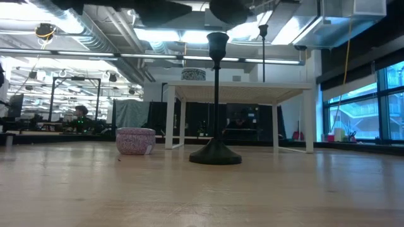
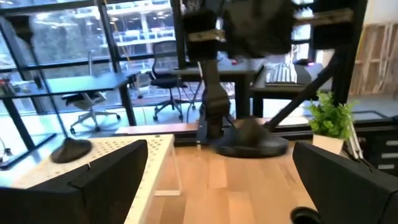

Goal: Pick & Place candle stick holders
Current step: Put the bottom candle holder on the shelf aligned with the other candle holder

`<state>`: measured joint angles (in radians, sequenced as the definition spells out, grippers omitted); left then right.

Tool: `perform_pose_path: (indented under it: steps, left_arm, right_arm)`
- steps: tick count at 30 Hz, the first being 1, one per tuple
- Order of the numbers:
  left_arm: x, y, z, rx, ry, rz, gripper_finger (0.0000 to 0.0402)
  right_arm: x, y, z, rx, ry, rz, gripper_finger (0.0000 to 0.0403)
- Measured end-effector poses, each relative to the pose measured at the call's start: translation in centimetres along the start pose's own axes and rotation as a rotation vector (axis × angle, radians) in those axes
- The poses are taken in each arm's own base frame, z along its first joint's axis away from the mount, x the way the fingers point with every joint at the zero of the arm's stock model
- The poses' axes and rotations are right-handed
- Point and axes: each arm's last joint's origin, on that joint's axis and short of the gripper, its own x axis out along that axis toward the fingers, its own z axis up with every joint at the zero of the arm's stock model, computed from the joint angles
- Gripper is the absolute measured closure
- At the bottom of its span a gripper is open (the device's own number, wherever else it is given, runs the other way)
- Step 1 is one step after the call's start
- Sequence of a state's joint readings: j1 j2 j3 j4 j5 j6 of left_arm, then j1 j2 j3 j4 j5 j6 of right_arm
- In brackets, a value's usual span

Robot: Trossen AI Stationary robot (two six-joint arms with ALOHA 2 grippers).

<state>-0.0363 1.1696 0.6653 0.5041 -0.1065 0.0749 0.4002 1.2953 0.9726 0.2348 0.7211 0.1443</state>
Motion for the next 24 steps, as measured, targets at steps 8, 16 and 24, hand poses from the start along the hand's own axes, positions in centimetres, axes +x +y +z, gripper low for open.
perform_pose_path:
  steps: [8,16,24]
  left_arm:
    - [3.0,-2.5,0.2,0.172,0.063,0.167,0.0002]
    - [5.9,-4.9,-0.1,0.355,0.129,0.331,0.0002]
    - [6.7,-6.0,-0.3,0.375,0.082,0.322,0.001]
  right_arm:
    - [0.8,-1.1,-0.2,-0.018,0.0,-0.145,0.0392]
    - [2.1,-0.9,-1.7,-0.051,0.022,-0.231,0.0392]
    - [2.5,-0.9,-1.8,-0.063,0.016,-0.233,0.0392]
